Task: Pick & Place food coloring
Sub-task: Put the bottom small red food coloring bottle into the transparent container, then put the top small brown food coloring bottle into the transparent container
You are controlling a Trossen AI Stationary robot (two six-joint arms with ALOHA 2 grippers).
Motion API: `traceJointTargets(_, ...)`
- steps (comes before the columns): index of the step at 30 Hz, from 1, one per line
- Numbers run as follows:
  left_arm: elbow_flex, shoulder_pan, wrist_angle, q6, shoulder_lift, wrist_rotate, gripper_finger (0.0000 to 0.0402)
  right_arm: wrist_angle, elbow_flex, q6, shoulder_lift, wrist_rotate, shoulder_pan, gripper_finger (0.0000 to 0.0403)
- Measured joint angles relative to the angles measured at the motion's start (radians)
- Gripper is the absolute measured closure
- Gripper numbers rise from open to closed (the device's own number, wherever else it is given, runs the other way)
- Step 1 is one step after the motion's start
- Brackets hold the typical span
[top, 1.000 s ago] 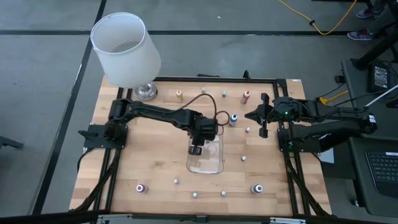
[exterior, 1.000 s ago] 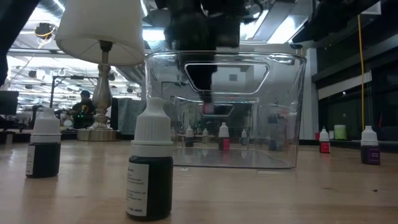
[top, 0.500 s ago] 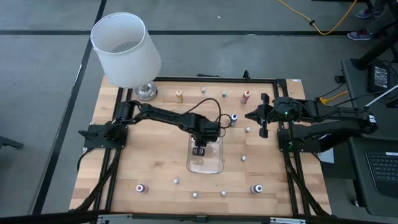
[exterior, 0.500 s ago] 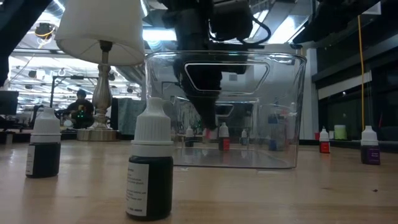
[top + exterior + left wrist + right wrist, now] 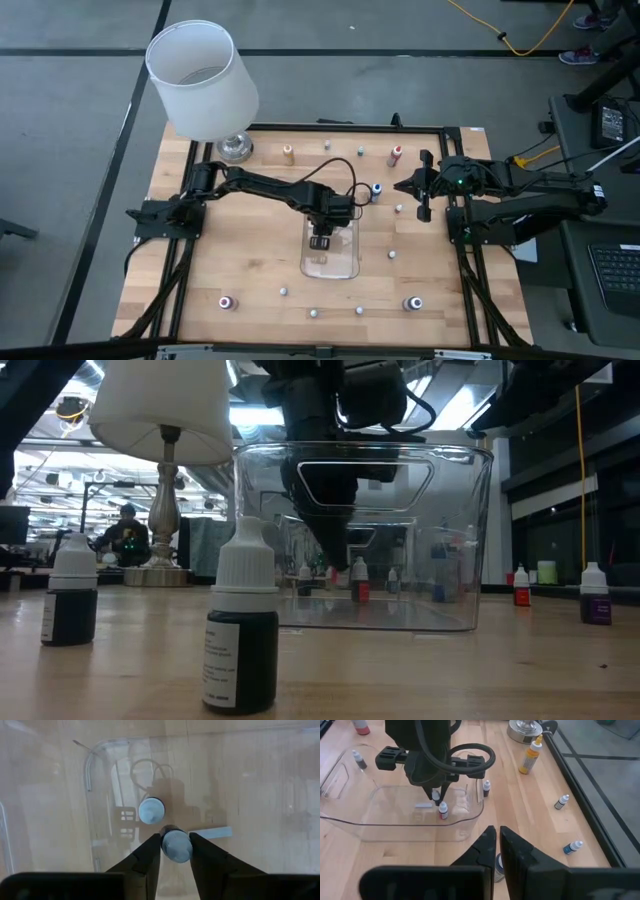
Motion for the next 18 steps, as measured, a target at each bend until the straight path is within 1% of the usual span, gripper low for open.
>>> traceJointTargets(12, 0.000, 0.000, -0.010, -0.001, -0.004, -0.013, 0.0284, 0.000, 0.000, 0.000, 0.000, 0.000, 0.000, 0.0375)
traceJointTargets(16, 0.045, 0.000, -0.093, 0.001, -0.016, -0.020, 0.0281, 0.000, 0.000, 0.000, 0.000, 0.000, 0.000, 0.0375)
traceJointTargets(18, 0.090, 0.000, -0.147, 0.001, -0.024, -0.020, 0.0281, 0.000, 0.000, 0.000, 0.000, 0.000, 0.000, 0.0375)
